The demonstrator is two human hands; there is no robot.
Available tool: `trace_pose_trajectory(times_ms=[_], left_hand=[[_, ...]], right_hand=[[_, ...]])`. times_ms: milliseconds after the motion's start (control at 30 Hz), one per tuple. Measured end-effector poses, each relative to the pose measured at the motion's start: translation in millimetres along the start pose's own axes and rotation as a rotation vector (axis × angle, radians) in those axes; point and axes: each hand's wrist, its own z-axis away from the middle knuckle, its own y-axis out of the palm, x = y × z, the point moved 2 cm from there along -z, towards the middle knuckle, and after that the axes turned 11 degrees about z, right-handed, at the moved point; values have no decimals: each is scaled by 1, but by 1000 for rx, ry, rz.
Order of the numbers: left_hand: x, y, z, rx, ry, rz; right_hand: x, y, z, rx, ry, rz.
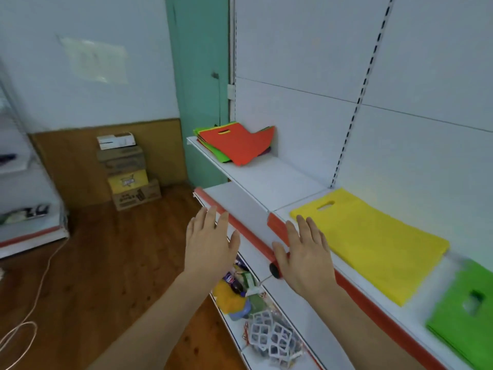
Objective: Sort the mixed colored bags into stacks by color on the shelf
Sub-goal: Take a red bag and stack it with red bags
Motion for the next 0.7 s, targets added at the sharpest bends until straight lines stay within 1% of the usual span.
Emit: trace_pose_trajectory(times_ms=[100,200,367,533,700], left_hand=[[27,-2,-43,-39,-35,3],[54,2,-71,-32,-49,14],[99,15,-133,-25,-45,10],[151,27,-215,0,21,9],[193,29,-294,65,120,-2]], right_hand=[[16,17,-54,-14,-22,-8],[34,36,-98,39,-29,8],[70,65,-167,51,-42,49],[108,89,-236,77,-6,102],[143,102,-292,35,92,89]])
